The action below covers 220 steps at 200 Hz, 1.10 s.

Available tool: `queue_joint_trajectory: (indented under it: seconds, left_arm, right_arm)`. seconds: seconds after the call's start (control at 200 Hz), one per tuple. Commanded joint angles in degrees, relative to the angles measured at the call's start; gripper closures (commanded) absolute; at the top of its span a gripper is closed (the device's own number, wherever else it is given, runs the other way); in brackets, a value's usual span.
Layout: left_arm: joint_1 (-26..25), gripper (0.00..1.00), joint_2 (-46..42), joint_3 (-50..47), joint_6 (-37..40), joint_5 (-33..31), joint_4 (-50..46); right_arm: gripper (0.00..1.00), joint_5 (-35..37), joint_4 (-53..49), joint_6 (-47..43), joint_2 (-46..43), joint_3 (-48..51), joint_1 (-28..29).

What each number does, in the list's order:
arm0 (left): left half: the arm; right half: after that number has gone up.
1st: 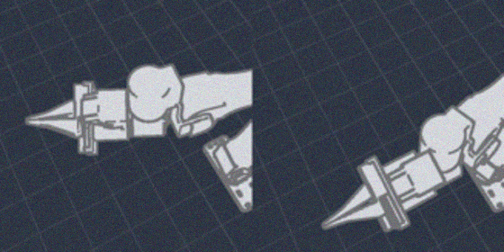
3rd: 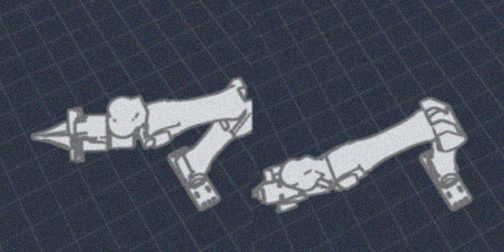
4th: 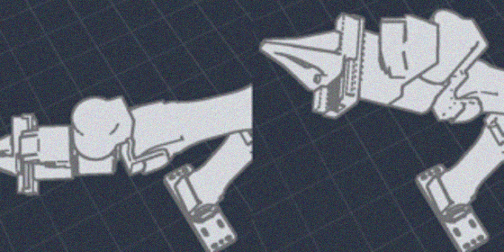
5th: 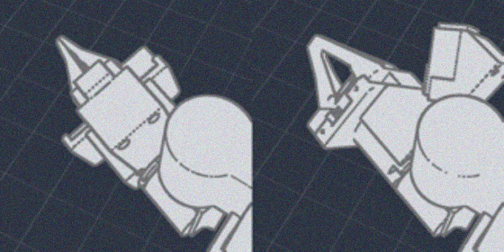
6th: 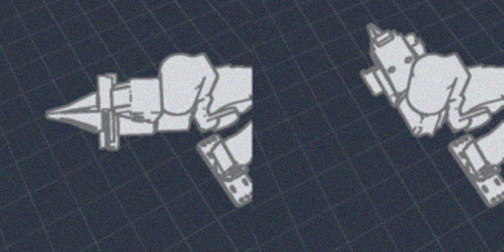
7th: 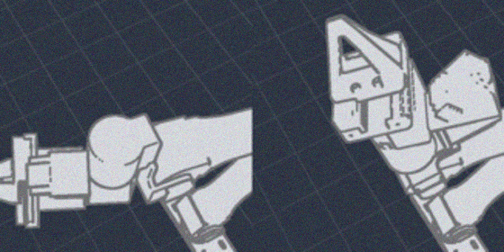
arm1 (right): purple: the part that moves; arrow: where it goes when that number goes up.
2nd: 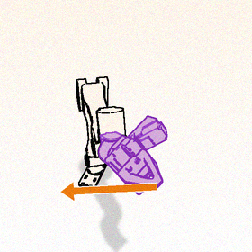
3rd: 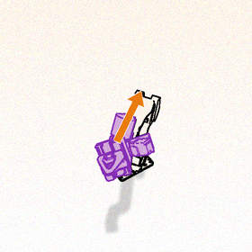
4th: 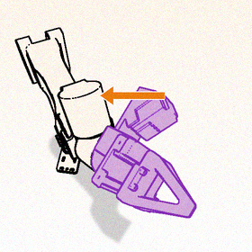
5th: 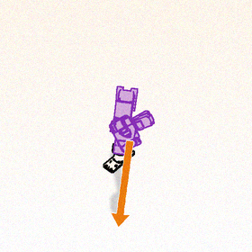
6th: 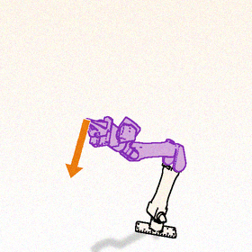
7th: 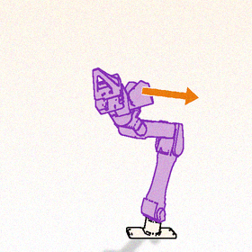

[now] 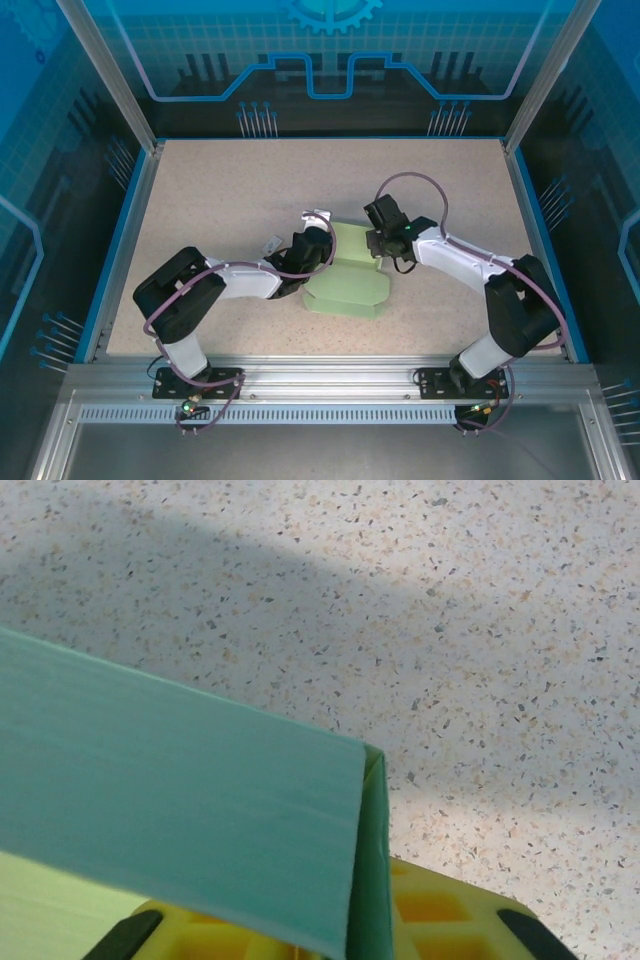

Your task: Fold the paper box

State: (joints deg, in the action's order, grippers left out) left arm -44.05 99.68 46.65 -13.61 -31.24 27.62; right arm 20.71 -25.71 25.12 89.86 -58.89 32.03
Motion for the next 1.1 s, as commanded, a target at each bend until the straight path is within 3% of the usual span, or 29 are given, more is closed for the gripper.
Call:
queue_joint_trajectory:
  seconds: [0.0, 0.305, 0.56, 0.785, 1.096]
  left_arm:
    - [0.10, 0.90, -0.80, 0.67, 0.07, 0.15, 0.77]
    - [0.11, 0.90, -1.15, 0.60, 0.41, -0.04, 0.83]
    - [0.11, 0.90, -0.93, 0.86, 0.52, 0.05, 0.68]
    - [0.13, 0.90, -0.73, 1.08, 0.60, -0.04, 0.47]
    - [0.05, 0.90, 0.27, 1.33, 0.41, 0.07, 0.44]
  right_arm:
    - [0.82, 5.46, -2.64, 0.04, 2.20, -2.44, 0.92]
    - [0.86, 11.91, -5.86, 0.08, 6.43, -3.95, 1.62]
    - [0.85, 11.10, -5.91, -0.79, 7.72, -5.00, 1.63]
    - [0.75, 3.86, -2.88, -1.57, 4.33, -5.18, 1.63]
    - [0.51, -5.31, -0.39, -1.40, -2.33, -4.05, 1.46]
